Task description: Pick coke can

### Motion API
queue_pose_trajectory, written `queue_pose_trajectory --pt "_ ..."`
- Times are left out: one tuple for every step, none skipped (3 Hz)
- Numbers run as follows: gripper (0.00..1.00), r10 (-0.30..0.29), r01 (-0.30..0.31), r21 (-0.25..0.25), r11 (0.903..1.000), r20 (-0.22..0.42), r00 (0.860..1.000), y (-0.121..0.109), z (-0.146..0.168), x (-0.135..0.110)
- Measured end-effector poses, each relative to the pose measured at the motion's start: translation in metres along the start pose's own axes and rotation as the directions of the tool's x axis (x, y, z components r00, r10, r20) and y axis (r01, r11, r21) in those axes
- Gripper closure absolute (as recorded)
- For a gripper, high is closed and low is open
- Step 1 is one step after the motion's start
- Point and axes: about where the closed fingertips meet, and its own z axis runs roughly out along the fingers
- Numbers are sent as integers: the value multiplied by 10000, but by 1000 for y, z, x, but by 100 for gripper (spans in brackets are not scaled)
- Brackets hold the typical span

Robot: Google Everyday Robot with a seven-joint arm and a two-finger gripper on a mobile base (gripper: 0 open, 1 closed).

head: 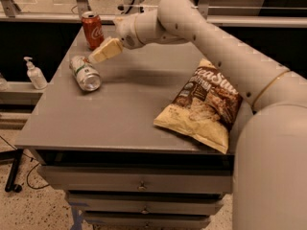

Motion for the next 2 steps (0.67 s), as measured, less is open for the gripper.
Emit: queue_pose_trajectory --pt "0 -70 65 208 9998 222 9997 -27 27 -1" --pt "0 -80 67 539 9985 233 9997 -50 52 -5"
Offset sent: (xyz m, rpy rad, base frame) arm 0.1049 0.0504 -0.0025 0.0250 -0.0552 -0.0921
